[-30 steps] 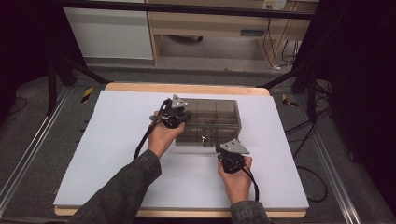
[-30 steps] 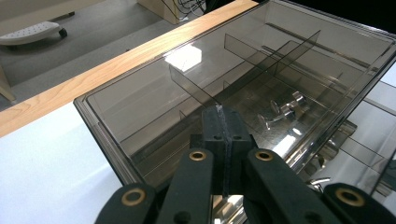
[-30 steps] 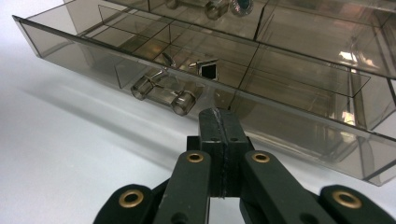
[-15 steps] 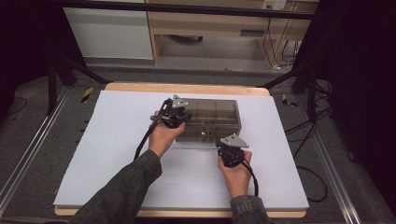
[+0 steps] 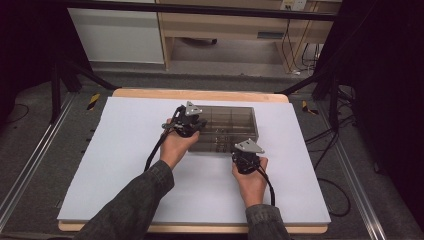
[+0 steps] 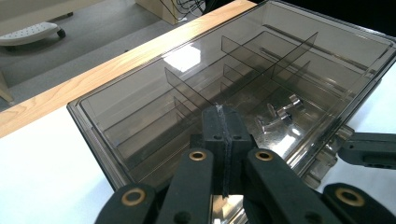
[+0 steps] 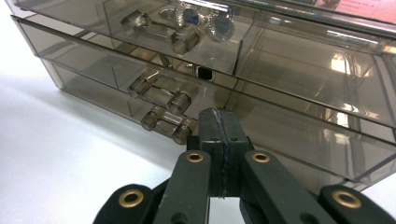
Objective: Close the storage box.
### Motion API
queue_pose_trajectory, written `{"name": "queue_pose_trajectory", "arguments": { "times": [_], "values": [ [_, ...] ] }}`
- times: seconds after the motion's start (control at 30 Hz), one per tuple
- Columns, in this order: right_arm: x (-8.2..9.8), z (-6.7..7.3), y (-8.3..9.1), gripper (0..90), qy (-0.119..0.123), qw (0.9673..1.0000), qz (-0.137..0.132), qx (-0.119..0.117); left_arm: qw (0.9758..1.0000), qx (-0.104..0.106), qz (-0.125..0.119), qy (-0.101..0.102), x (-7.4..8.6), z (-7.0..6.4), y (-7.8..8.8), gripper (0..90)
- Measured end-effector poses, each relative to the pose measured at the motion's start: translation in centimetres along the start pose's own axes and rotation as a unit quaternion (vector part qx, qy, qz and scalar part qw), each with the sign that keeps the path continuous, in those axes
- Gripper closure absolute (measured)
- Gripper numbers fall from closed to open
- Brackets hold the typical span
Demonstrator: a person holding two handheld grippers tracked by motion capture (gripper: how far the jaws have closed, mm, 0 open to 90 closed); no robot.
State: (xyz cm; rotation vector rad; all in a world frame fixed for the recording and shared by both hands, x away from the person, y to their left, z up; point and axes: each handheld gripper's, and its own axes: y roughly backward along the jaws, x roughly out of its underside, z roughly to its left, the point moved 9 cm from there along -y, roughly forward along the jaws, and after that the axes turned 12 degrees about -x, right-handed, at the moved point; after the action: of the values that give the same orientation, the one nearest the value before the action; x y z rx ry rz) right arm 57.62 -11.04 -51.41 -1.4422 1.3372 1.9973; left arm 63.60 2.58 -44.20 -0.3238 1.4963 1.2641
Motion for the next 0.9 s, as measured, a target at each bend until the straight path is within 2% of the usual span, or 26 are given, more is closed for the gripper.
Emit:
{"name": "queue_pose_trajectory", "arguments": {
  "times": [0.2, 0.47, 0.57, 0.7, 0.8, 0.9],
  "values": [
    [-0.2, -0.2, -0.4, 90.0, -0.004, 1.0, -0.001, -0.001, 1.0, 0.001, 0.0, -0.001, 0.0, 0.0, 0.0, 90.0],
    [-0.3, -0.1, -0.6, 90.0, 0.004, 1.0, -0.001, 0.0, 1.0, 0.001, 0.0, 0.0, 0.0, 0.0, 0.0, 90.0],
    [-0.2, 0.0, -0.5, 90.0, -0.002, 1.0, -0.001, 0.0, 1.0, 0.003, 0.0, 0.0, -0.1, 0.0, 0.0, 90.0],
    [-0.4, -0.1, 0.2, 90.0, -0.011, 0.9999, -0.01, -0.001, 1.0, 0.003, -0.006, 0.001, -0.2, 0.3, 0.5, 90.0],
    [-0.4, -0.3, 0.9, 90.0, -0.018, 0.9997, -0.016, -0.001, 0.9999, -0.004, -0.012, -0.005, -0.3, 0.9, 1.3, 90.0],
    [-0.4, -0.5, 2.0, 90.0, -0.024, 0.9994, -0.026, 0.0, 0.9998, -0.006, -0.018, -0.001, -0.1, 1.6, 2.4, 90.0]
  ]
}}
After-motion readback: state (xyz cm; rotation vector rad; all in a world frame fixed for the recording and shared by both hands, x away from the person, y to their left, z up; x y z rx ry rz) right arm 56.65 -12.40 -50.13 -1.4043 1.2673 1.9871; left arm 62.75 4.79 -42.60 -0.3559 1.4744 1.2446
